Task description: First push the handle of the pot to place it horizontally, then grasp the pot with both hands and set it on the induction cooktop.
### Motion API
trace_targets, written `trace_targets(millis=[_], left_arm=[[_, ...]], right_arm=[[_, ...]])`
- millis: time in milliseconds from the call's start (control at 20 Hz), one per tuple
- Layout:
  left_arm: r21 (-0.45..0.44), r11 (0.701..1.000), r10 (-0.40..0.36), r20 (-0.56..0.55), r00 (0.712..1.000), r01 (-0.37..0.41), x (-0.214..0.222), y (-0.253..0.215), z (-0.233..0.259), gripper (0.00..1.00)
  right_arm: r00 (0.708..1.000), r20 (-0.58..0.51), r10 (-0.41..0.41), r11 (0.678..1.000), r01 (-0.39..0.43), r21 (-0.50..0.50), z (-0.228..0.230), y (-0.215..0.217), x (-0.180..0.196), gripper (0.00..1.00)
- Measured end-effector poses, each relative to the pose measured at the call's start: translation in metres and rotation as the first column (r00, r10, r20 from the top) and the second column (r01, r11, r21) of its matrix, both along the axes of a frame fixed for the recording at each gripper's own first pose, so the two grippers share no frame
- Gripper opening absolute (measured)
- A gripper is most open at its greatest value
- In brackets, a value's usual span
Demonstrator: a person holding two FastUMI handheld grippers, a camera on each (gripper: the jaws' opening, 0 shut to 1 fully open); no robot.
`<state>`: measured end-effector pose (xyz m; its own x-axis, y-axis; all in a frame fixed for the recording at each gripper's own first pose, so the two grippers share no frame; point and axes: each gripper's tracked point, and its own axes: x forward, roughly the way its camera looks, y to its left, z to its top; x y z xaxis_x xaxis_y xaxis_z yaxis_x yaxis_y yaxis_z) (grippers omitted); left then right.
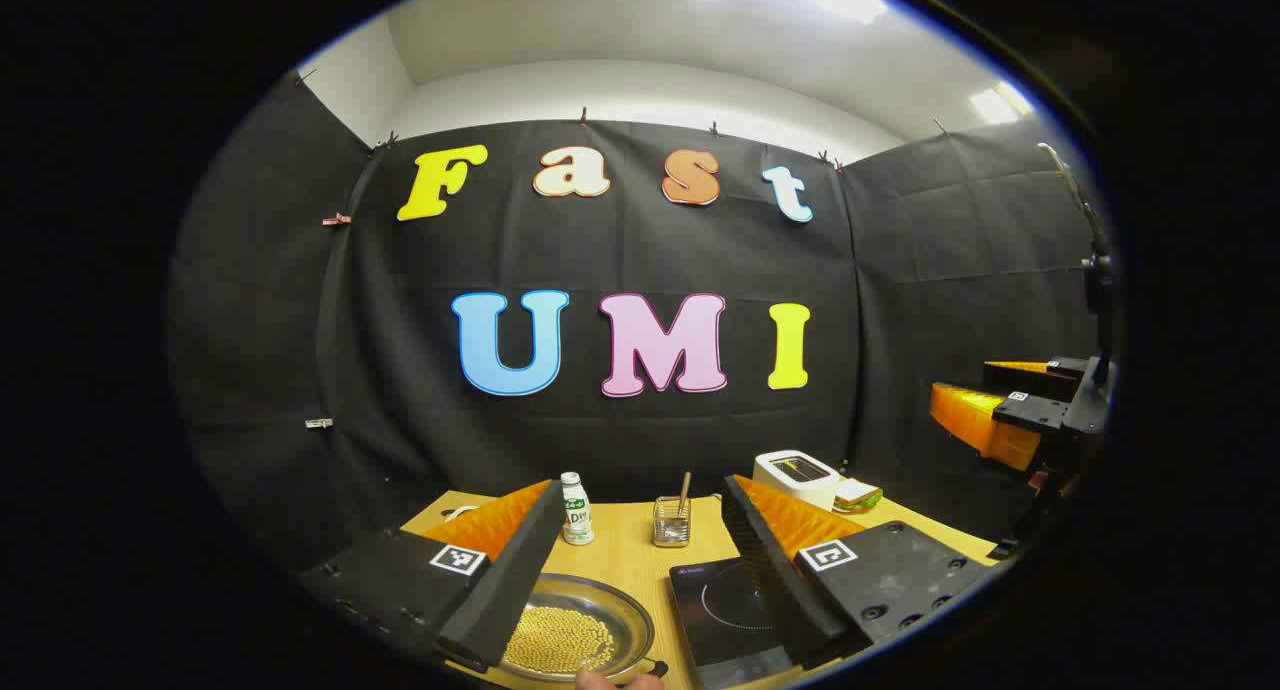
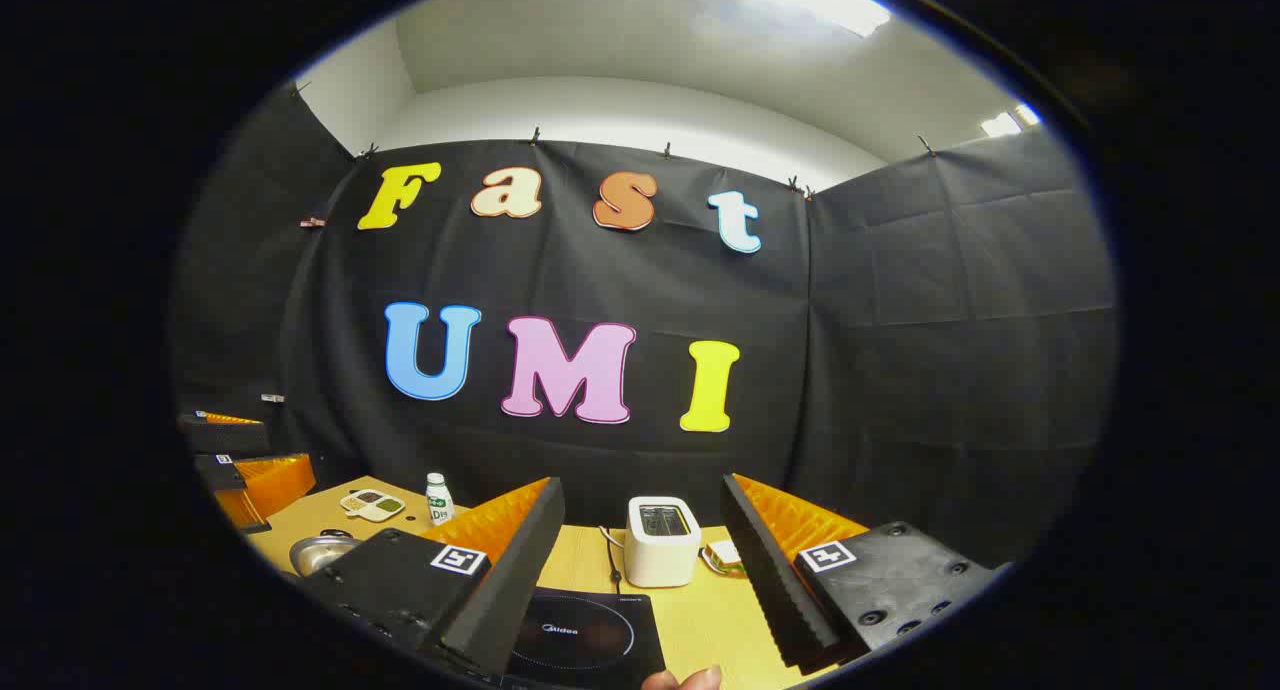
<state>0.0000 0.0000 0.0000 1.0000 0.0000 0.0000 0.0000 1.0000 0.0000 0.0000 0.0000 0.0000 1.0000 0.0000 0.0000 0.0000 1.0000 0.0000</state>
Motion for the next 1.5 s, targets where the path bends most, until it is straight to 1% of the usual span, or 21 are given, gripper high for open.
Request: trace_targets(millis=[300,350,900,1000,1050,1200,1300,1350,1500], left_arm=[[0.006,1.000,0.001,0.004,1.000,-0.001,-0.003,0.002,-0.001,0.99],[0.006,1.000,0.001,0.005,1.000,-0.001,-0.004,0.003,-0.001,0.98],[0.003,1.000,-0.003,0.020,1.000,0.003,-0.007,0.004,0.000,0.98],[0.001,1.000,-0.016,0.019,1.000,0.016,-0.007,0.001,0.000,0.96],[0.003,1.000,-0.031,0.020,0.999,0.031,-0.008,-0.001,0.001,0.89],[0.022,0.999,-0.032,0.032,0.999,0.031,-0.013,0.004,0.007,0.44],[0.018,0.999,-0.050,0.007,0.999,0.050,-0.017,0.003,0.001,0.13],[0.023,0.998,-0.064,-0.009,0.998,0.064,-0.017,0.004,-0.002,0.05],[0.035,0.994,-0.102,-0.082,0.991,0.105,-0.023,0.008,-0.021,0.05]], right_arm=[[1.000,-0.004,0.002,1.000,-0.002,0.003,-0.002,0.003,-0.003,0.97],[1.000,-0.002,0.001,1.000,-0.001,0.002,0.000,0.004,-0.003,0.97],[1.000,-0.001,0.010,1.000,-0.010,-0.006,0.001,0.007,-0.007,0.97],[1.000,-0.003,0.010,1.000,-0.010,-0.012,0.000,0.007,-0.009,0.98],[1.000,-0.003,0.010,1.000,-0.010,-0.013,0.000,0.008,-0.009,0.98],[1.000,-0.006,0.012,1.000,-0.012,-0.017,-0.001,0.009,-0.010,0.97],[1.000,-0.006,0.014,1.000,-0.014,-0.021,-0.001,0.010,-0.011,0.97],[1.000,-0.008,0.017,1.000,-0.018,-0.023,-0.001,0.011,-0.012,0.97],[1.000,-0.015,0.021,0.999,-0.022,-0.025,-0.003,0.012,-0.015,0.97]])
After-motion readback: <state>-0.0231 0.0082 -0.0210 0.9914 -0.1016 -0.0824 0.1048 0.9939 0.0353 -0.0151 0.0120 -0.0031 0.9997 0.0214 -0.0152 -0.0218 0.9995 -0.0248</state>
